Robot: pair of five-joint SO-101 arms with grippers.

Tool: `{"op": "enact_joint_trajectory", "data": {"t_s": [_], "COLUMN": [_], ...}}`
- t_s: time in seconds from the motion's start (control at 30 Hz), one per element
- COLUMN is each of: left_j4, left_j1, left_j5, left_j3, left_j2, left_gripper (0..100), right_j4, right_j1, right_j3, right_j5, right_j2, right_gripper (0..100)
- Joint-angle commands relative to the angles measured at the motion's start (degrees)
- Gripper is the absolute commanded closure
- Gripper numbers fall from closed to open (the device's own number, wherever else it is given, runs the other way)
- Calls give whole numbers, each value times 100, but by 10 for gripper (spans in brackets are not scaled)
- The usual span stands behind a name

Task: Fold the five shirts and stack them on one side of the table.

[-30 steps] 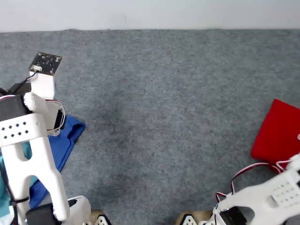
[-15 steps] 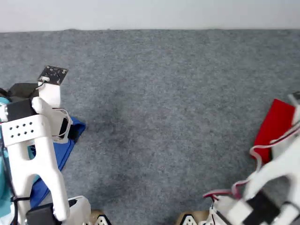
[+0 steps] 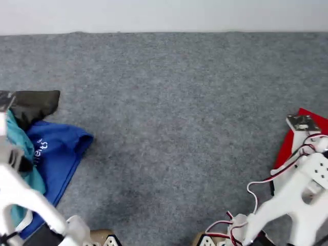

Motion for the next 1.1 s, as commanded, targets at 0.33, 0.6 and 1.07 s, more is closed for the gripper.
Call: {"op": "enact_joint_trajectory", "data": {"t_s": [0.33, 0.6, 1.07], "left_j4": [-35, -958, -1310], "left_j1": [-993, -958, -114], "left_j5": [-967, -360, 88], "left_j3": [-57, -48, -48], "left_j2": [571, 1415, 1538], "left_gripper": [776, 778, 987], "right_j4": [233, 233, 233], "right_j1": [-75, -75, -75], "right_j3": [-18, -18, -18], "right_j5": [-536, -527, -527], "right_j2": [-119, -127, -119], "right_gripper": [990, 990, 990]}}
